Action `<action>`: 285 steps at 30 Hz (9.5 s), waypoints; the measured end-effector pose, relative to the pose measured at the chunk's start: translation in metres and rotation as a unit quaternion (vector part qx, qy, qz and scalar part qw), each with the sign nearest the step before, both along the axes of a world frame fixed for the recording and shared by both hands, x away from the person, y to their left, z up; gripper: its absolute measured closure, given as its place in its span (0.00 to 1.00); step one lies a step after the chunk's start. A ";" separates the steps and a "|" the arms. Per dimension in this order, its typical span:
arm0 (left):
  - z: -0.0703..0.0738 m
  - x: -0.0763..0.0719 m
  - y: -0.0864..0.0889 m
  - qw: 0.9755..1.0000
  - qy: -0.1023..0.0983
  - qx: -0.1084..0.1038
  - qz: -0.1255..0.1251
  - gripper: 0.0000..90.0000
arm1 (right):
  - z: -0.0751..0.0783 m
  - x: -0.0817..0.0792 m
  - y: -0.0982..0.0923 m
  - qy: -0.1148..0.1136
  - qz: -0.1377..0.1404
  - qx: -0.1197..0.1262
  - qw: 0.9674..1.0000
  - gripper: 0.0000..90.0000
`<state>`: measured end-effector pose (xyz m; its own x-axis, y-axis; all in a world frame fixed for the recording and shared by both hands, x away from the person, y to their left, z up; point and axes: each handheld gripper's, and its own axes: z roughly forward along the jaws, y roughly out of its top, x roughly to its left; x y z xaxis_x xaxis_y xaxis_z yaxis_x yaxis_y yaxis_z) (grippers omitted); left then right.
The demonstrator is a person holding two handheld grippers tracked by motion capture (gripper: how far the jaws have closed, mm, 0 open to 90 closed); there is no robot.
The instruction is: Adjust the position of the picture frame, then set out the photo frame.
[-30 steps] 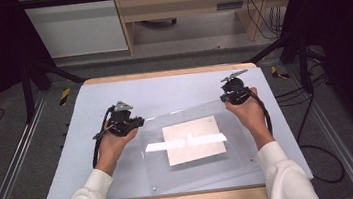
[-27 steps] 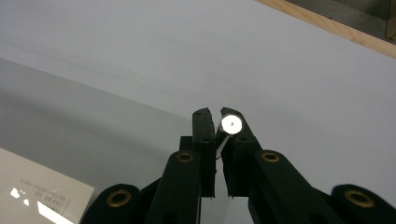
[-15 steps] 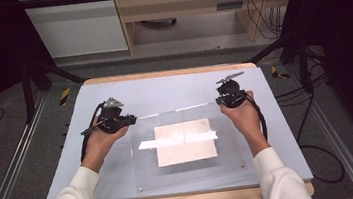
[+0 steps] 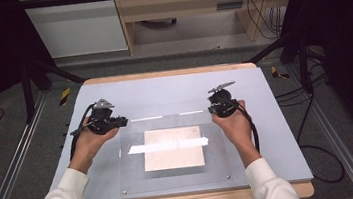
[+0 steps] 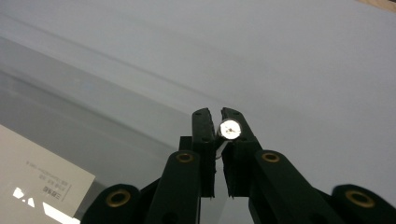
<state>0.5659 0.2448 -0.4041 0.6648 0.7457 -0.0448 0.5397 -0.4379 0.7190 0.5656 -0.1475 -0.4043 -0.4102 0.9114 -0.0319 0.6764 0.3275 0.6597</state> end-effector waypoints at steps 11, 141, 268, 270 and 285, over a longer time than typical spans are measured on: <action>-0.014 0.023 -0.008 1.000 0.010 -0.003 0.002 0.90 | -0.013 0.016 -0.005 0.016 -0.015 -0.001 1.000 0.94; -0.052 0.005 -0.031 0.988 -0.128 -0.013 0.080 0.88 | -0.049 0.005 -0.033 -0.110 0.008 0.044 0.993 0.95; -0.020 0.062 -0.039 0.990 0.097 0.035 0.095 0.94 | -0.072 -0.173 -0.051 -0.182 0.303 -0.106 0.929 0.34; -0.020 0.062 -0.039 0.990 0.097 0.036 0.094 0.94 | -0.074 -0.173 -0.050 -0.186 0.306 -0.110 0.927 0.35; -0.022 0.063 -0.038 0.992 0.088 0.031 0.089 0.94 | -0.065 -0.179 -0.049 -0.212 0.312 -0.102 0.921 0.52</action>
<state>0.6292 0.2069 -0.4263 0.5086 0.8553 -0.0991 0.7273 -0.3651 0.5811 0.3866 -0.1963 -0.4691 -0.7627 0.4606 -0.4541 0.0104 0.7108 0.7034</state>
